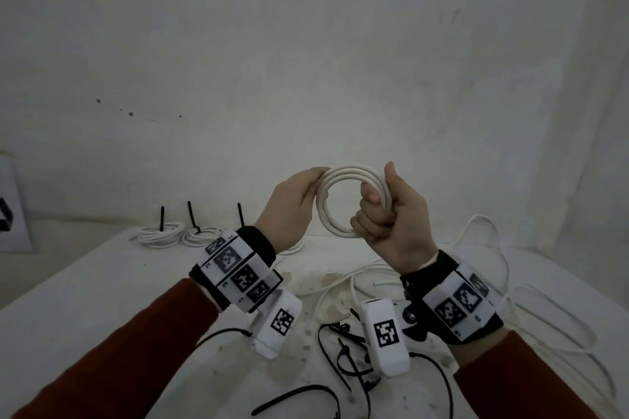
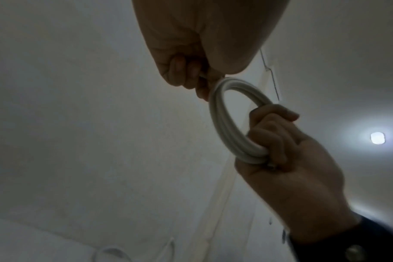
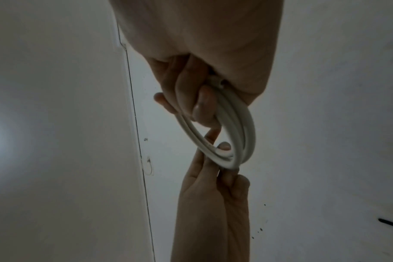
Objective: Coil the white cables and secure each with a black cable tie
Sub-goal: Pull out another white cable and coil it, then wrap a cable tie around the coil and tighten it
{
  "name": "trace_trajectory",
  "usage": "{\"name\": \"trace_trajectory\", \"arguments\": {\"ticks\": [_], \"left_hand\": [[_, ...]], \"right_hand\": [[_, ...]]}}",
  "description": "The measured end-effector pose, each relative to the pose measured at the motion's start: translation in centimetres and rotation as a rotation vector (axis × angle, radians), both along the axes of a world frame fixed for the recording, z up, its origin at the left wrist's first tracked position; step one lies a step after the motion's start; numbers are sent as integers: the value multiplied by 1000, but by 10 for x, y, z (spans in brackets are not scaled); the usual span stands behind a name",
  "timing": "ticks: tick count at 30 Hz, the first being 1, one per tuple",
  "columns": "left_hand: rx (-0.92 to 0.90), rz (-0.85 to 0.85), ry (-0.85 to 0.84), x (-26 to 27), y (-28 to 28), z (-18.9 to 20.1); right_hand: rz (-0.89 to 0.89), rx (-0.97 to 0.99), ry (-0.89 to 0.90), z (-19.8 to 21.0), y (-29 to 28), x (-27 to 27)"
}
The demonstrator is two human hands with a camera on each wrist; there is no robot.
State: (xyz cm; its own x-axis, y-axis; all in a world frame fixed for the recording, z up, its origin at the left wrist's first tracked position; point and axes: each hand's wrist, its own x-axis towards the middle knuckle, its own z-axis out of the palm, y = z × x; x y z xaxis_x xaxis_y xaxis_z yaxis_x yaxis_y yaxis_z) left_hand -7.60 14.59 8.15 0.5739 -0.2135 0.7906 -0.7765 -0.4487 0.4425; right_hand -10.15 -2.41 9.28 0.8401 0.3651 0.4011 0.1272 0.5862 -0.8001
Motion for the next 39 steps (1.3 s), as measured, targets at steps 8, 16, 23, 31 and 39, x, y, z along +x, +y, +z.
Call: {"name": "trace_trajectory", "arguments": {"ticks": [8, 16, 23, 31, 39], "left_hand": [[-648, -441, 528, -14, -19, 6], [-736, -502, 737, -19, -22, -4], [-670, -334, 833, -16, 4, -43], [-116, 209, 703, -8, 69, -97], [3, 333, 660, 0, 96, -107]], "right_hand": [[-377, -14, 22, -4, 14, 3], [-562, 18, 167, -22, 29, 12], [-441, -315, 209, -69, 36, 17], [-217, -1484, -261, -110, 16, 1], [98, -2017, -873, -111, 15, -40]]}}
